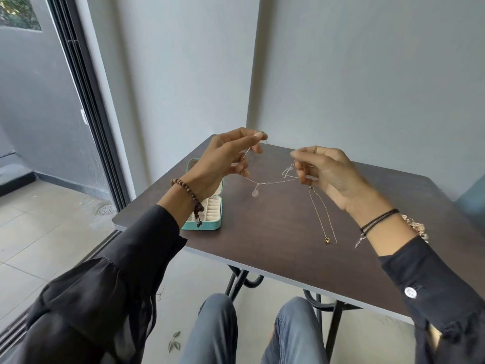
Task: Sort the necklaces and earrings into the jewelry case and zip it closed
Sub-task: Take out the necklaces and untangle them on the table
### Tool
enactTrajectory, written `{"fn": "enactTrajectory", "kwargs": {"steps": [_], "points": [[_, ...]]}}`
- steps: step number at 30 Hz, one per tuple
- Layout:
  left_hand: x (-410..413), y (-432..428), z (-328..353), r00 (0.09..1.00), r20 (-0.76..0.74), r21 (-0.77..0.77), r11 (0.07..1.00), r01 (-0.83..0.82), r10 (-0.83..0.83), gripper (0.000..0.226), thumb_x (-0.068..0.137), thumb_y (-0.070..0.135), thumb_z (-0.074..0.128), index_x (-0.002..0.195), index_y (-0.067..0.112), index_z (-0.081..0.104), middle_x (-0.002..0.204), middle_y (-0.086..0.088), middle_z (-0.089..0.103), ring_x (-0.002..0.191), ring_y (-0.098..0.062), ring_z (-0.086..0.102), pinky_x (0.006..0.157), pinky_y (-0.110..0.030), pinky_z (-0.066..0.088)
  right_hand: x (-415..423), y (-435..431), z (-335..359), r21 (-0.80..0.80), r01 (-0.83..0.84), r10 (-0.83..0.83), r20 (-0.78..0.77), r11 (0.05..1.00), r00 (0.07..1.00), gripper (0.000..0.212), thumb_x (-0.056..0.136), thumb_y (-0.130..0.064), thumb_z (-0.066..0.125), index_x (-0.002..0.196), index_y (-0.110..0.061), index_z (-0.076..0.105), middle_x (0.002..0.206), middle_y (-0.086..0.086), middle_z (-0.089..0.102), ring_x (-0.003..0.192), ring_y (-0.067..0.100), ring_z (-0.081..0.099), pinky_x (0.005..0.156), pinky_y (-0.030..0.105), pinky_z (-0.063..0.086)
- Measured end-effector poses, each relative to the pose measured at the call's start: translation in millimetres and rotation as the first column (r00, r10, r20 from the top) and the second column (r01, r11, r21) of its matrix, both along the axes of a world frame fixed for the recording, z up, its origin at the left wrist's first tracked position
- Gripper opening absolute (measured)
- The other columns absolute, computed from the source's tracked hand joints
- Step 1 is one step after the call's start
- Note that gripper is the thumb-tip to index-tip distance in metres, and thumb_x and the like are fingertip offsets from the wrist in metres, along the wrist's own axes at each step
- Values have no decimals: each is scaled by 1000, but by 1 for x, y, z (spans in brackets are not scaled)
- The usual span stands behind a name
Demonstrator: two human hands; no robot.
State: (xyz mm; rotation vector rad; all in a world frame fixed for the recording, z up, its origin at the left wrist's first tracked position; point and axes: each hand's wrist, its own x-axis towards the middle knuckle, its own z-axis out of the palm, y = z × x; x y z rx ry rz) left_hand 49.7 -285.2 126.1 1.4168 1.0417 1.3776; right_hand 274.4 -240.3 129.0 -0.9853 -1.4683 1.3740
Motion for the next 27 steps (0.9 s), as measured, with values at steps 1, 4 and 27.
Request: {"fn": "enactTrajectory", "kwargs": {"steps": [1,4,27], "points": [[3,0,2,1000,-6,0,1000,-4,4,18,97,30,66,105,15,72,97,-3,62,52,-13,33,54,-24,44,1,0,-2,0,1,-1,5,1000,1000,14,92,-12,73,103,-9,66,78,4,66,62,15,60,62,25,52],[12,3,9,999,-38,-5,1000,-9,8,10,97,31,66,91,25,73,101,0,65,51,-12,28,49,-24,25,2,-2,-8,7,33,-33,50,999,998,21,91,-8,73,110,-8,63,89,10,71,68,21,67,63,26,55],[35,16,48,980,-181,31,995,94,-87,24,99,31,64,113,14,71,107,-1,78,44,-15,20,45,-25,14,11,6,-32,121,-97,47,358,988,932,21,97,-23,67,100,-5,77,102,4,79,102,16,73,91,27,55]]}}
